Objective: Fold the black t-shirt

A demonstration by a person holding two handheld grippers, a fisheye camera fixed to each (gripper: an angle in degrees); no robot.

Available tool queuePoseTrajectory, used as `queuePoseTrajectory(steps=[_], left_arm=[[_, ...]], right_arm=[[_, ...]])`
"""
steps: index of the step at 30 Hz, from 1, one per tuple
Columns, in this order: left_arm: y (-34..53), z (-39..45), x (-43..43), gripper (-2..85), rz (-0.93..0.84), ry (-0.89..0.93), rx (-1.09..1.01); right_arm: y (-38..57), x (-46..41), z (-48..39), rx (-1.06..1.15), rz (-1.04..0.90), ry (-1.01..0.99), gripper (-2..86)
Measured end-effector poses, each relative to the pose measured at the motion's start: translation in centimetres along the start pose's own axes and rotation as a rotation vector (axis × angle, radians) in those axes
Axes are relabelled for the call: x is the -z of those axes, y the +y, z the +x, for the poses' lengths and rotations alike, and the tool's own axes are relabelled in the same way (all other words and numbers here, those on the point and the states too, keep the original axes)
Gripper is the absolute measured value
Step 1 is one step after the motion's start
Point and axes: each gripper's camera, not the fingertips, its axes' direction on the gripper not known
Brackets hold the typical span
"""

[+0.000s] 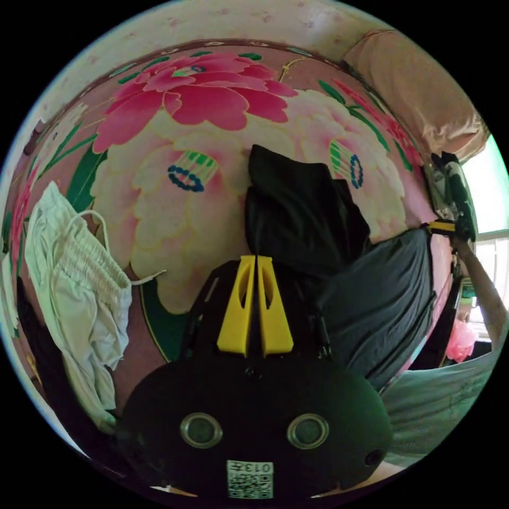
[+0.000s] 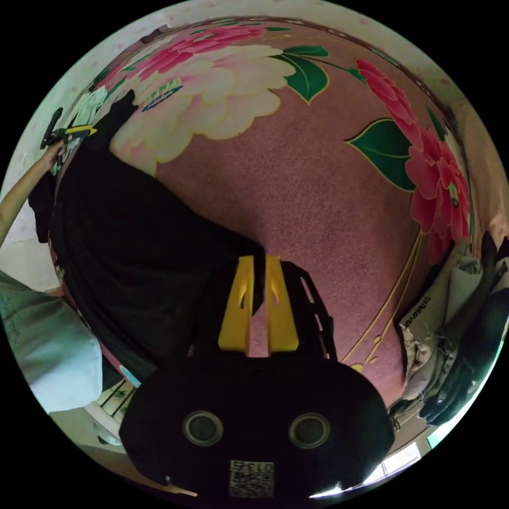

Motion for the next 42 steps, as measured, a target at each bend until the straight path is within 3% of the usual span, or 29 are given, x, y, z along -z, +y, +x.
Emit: queuePoseTrajectory(steps=[7, 11, 19, 28, 35, 39, 42], left_arm=[[8.3, 1.7, 10.2, -0.2, 0.315, 0.176, -0.159], [15.1, 3.4, 13.8, -0.2, 0.380, 0.129, -0.227], [26.5, 4.9, 10.7, 0.0, 0.235, 0.070, -0.184], [29.2, 4.3, 2.4, 0.5, -0.086, 0.025, -0.127], [31.0, 2.6, 2.9, 3.7, -0.091, 0.075, -0.071], [33.7, 1.0, 4.6, 6.2, 0.016, 0.112, 0.041], [34.0, 0.9, 5.1, 8.0, 0.098, 0.169, 0.086]], right_arm=[[6.8, 7.0, -7.0, -0.007, 0.248, 0.120, 2.4], [12.3, 9.5, -11.7, -0.016, 0.329, 0.175, 2.5], [21.9, 5.7, -21.1, -0.124, 0.299, 0.265, 2.6], [23.2, -2.9, -25.3, -0.160, 0.157, 0.316, 4.9], [26.0, -1.7, -24.5, -0.198, 0.146, 0.314, 10.2], [26.9, 1.2, -23.4, -0.297, 0.272, 0.269, 10.0], [23.2, 2.3, -24.3, -0.236, 0.383, 0.122, 9.7]])
